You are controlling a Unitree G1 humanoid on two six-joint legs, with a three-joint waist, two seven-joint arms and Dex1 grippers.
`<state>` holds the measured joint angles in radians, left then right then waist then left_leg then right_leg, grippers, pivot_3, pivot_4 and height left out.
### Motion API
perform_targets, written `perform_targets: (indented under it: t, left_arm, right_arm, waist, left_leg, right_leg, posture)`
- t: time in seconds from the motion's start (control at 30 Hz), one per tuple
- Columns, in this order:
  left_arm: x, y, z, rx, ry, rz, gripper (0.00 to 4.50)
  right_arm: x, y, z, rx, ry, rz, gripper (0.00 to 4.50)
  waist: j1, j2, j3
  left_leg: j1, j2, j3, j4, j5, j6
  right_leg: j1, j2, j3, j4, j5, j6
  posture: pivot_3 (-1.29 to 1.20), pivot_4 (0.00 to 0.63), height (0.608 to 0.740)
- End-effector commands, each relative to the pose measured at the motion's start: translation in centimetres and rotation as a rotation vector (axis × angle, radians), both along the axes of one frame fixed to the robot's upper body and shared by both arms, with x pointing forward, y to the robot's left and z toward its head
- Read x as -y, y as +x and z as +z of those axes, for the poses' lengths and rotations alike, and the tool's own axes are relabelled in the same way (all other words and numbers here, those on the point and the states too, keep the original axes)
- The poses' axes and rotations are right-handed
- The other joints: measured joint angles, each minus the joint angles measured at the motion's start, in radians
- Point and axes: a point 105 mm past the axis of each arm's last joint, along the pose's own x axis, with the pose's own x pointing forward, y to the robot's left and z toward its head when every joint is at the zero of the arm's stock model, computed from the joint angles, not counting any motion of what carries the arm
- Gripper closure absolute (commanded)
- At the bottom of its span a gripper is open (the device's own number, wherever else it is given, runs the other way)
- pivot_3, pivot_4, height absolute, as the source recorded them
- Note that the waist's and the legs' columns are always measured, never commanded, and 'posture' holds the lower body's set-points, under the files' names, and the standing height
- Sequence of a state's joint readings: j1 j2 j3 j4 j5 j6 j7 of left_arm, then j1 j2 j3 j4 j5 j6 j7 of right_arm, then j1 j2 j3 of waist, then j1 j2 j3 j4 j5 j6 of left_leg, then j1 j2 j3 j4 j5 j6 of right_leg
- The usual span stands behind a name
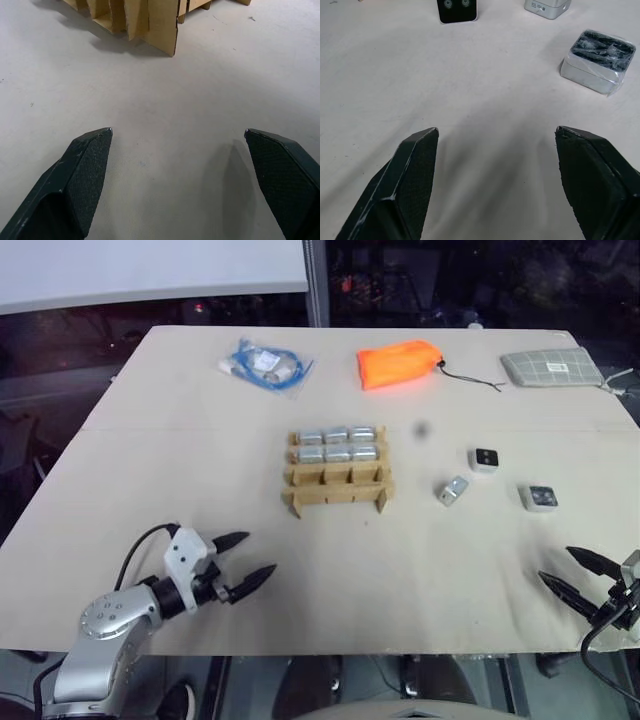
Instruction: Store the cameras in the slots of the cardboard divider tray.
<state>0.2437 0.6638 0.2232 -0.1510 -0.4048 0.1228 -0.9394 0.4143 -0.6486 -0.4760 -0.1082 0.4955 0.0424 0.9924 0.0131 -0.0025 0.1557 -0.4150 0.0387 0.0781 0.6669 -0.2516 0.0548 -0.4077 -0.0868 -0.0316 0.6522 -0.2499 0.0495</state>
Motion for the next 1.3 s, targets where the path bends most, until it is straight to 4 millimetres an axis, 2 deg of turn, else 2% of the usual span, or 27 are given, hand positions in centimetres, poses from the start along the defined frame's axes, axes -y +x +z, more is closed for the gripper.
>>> perform_targets:
  t: [0.03,0.83,1.03,1.17,1.3]
  left_arm:
    - [0.0,-0.4,0.3,0.001,0.013,-0.012,0.04]
    - [-0.2,-0.5,0.6,-0.002,0.024,-0.046,0.04]
    - [1.0,0.2,3.5,0.058,-0.002,-0.150,0.04]
    - [2.1,0.3,6.3,0.070,-0.005,-0.266,0.04]
    - [2.5,0.5,8.6,0.083,0.046,-0.357,0.04]
  right_arm:
    - [-0.2,0.1,0.4,0.017,-0.003,0.010,0.78]
    - [-0.7,0.2,0.3,0.016,0.004,0.025,0.78]
    - [-2.4,1.5,0.9,0.047,0.030,0.060,0.78]
    - [-3.9,3.3,1.7,0.071,0.060,0.055,0.78]
    - [-6.2,5.5,2.6,0.109,0.070,0.073,0.78]
  waist:
    - [0.000,0.000,0.000]
    - [0.000,-0.001,0.000]
    - [0.000,-0.002,0.000]
    - [0.000,-0.003,0.001]
    - [-0.002,-0.004,0.001]
  left_leg:
    - [0.000,0.000,0.000,0.000,0.000,0.000]
    - [0.000,0.000,0.000,0.000,0.000,0.000]
    - [0.000,0.000,0.000,0.001,0.000,0.000]
    - [0.000,0.000,0.000,0.002,0.000,0.000]
    - [0.000,0.000,0.000,0.002,0.000,0.000]
  right_leg:
    - [0.000,0.000,0.000,0.000,0.000,0.000]
    - [0.000,0.000,0.000,0.000,0.000,0.000]
    - [0.000,0.001,0.000,0.002,0.000,0.000]
    - [0.000,0.001,0.000,0.002,0.000,0.000]
    - [0.000,0.001,0.001,0.004,0.000,0.000]
  posture:
    - [0.00,0.150,0.740]
    - [0.00,0.150,0.740]
    - [0.00,0.150,0.740]
    - [0.00,0.150,0.740]
    - [0.00,0.150,0.740]
